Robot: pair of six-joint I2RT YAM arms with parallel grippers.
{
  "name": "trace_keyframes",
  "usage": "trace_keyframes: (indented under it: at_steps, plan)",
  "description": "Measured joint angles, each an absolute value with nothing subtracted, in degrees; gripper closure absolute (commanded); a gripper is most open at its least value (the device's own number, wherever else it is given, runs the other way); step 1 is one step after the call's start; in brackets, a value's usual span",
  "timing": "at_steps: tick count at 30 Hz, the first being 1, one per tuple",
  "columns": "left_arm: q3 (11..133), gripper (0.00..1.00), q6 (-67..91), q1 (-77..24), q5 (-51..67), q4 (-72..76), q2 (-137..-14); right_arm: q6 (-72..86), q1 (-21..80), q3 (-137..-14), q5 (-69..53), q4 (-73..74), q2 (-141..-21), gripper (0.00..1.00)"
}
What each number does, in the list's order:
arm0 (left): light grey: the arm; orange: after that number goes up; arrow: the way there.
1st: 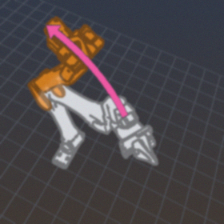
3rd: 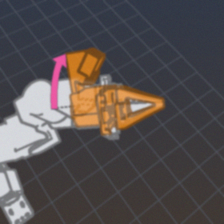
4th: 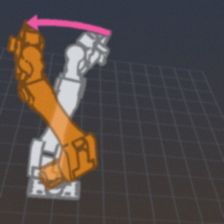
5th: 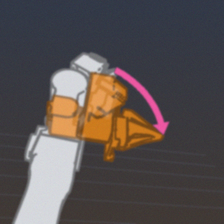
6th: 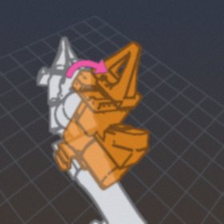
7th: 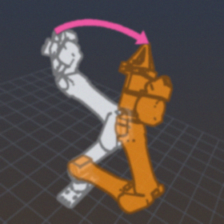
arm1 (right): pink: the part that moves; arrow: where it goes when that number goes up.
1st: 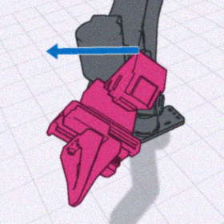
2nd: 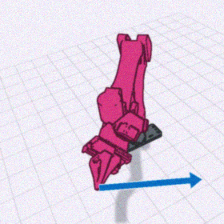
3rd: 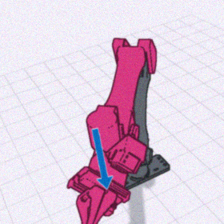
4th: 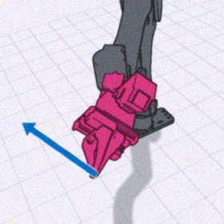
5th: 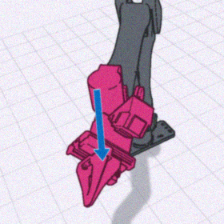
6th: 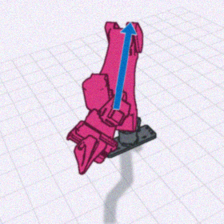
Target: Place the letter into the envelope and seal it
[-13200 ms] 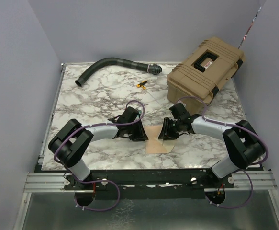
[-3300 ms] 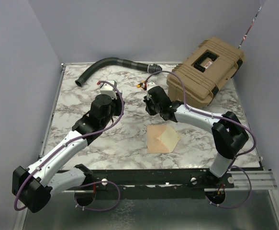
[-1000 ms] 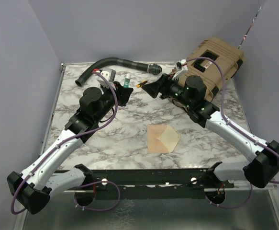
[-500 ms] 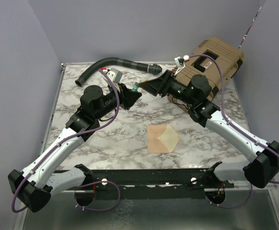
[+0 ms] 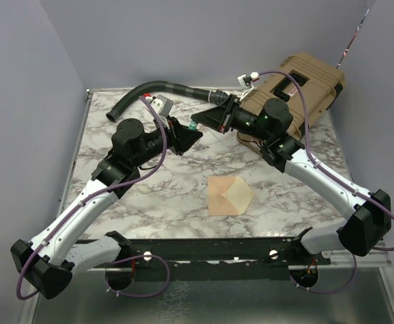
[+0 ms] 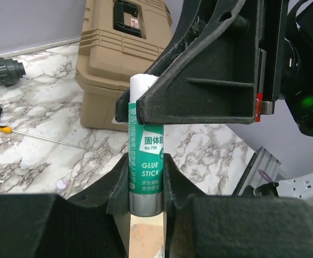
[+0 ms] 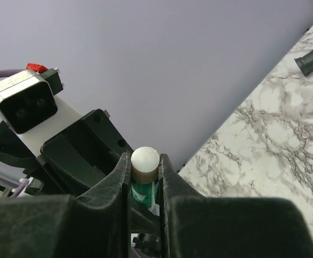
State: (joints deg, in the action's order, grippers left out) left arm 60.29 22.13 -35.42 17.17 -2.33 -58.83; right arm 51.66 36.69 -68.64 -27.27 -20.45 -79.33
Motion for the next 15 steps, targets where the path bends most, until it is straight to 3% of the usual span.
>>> trace_keyframes:
  at_steps: [2, 4, 11, 15]
  plan:
    - [60.8, 0.3, 22.3, -35.4, 17.2, -2.6, -58.8, 51.3, 36.6, -69.0, -27.6, -20.4, -79.3, 1.0]
    - [61.5, 0.19, 22.7, -35.4, 17.4, -2.8, -58.9, 49.9, 36.4, -69.2, -27.9, -19.9, -79.2, 1.0]
    - [71.2, 0.17, 24.4, -34.4, 22.9, -6.6, -61.7, 44.8, 29.5, -70.0, -34.9, -16.1, -79.1, 1.0]
    - [73.3, 0.24, 25.8, -32.7, 28.6, -7.9, -63.9, 43.0, 26.7, -71.0, -40.2, -14.4, -79.1, 1.0]
